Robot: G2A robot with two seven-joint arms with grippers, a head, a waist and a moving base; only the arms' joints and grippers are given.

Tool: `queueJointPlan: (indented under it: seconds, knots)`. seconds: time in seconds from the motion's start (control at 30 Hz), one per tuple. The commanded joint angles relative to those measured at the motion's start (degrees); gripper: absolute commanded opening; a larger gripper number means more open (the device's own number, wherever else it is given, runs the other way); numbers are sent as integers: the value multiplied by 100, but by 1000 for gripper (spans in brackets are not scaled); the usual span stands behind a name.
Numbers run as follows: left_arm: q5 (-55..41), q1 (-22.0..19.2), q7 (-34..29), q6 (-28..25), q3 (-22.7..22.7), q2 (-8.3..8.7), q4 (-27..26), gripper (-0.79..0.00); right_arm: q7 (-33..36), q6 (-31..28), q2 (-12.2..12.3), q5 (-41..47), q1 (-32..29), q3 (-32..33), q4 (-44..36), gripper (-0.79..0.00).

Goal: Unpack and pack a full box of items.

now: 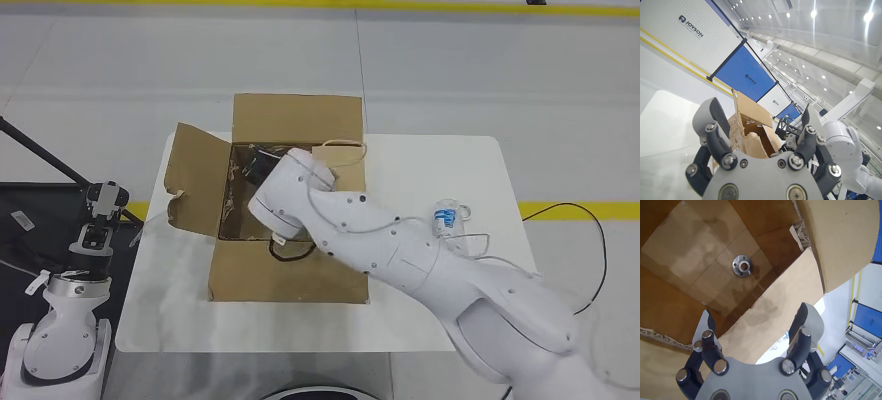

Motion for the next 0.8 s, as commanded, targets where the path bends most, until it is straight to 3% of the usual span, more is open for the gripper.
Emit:
queueJointPlan:
  seconds: [0.0,0.47,0.77]
  knots:
    - [0,0,0,0,0,0,0,0,-5,21,-63,-76,1,-94,105,0]
    - [0,0,0,0,0,0,0,0,-5,540,-383,-302,146,-705,657,0]
    - [0,0,0,0,0,0,0,0,-5,854,-316,-520,141,-623,194,0]
